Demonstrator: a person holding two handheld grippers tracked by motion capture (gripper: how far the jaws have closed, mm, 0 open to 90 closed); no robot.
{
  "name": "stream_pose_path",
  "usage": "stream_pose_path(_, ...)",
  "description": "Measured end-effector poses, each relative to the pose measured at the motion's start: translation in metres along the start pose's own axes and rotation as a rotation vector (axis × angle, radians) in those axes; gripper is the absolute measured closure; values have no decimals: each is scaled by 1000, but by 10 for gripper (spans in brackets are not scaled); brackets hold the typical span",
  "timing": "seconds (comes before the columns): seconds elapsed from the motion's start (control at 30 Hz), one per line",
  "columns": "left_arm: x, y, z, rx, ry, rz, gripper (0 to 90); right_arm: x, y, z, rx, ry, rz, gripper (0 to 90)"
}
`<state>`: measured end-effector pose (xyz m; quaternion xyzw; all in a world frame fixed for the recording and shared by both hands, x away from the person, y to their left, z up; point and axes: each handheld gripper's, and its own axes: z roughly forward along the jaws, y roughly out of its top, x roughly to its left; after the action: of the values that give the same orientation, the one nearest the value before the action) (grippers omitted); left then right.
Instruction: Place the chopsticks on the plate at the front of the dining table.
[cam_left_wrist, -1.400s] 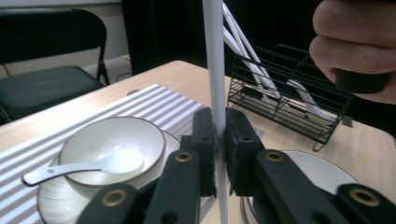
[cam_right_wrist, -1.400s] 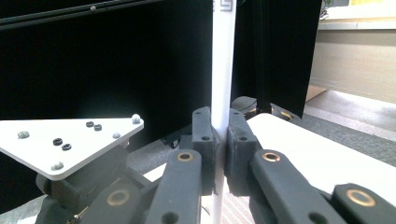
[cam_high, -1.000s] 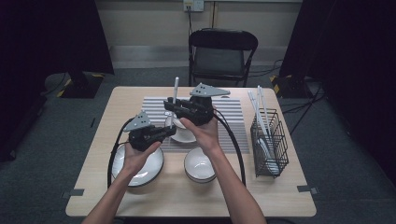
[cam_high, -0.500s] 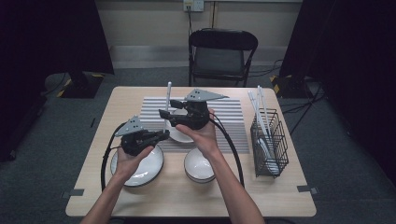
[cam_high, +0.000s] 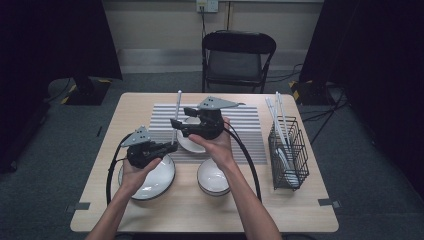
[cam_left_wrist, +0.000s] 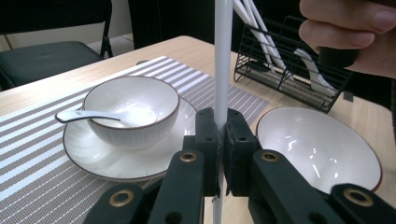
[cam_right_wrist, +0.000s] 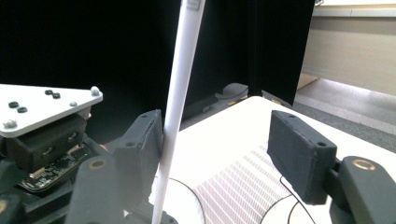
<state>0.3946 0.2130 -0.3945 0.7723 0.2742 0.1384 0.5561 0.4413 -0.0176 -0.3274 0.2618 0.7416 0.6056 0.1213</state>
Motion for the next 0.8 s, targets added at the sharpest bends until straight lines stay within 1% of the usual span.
stream_pose_path(0.1, 0, 0, 0, 1, 0, 6, 862, -1, -3, 1, 3, -11, 5, 354)
stream_pose_path(0.17, 1, -1, -1, -1, -6, -2, 862, -2, -4, 1, 10, -16, 6, 354)
stream_pose_path(0.33, 3, -2, -1, 1, -5, -4, 862, -6, -4, -1, 15, -38, 8, 351)
stream_pose_path(0.47, 2, -2, -2, -4, -7, -5, 862, -8, -5, -3, 17, -44, 12, 348)
stream_pose_path(0.5, 3, -2, -2, -8, -11, -15, 862, -9, -5, -3, 19, -49, 11, 347)
stream_pose_path(0.53, 3, -2, -2, -10, -6, -18, 863, -9, -5, -4, 20, -58, 8, 346)
stream_pose_path(0.57, 3, -2, -2, -7, -2, -15, 863, -9, -6, -4, 23, -59, 9, 342)
stream_pose_path(0.6, 3, -2, -2, -7, -9, -16, 862, -10, -6, -4, 24, -61, 8, 336)
stream_pose_path(0.67, 4, -2, -2, -4, -5, -10, 863, -11, -9, -5, 29, -85, 7, 335)
stream_pose_path(0.8, 4, -3, -2, -6, -5, -6, 862, -14, -11, -6, 36, -92, 16, 334)
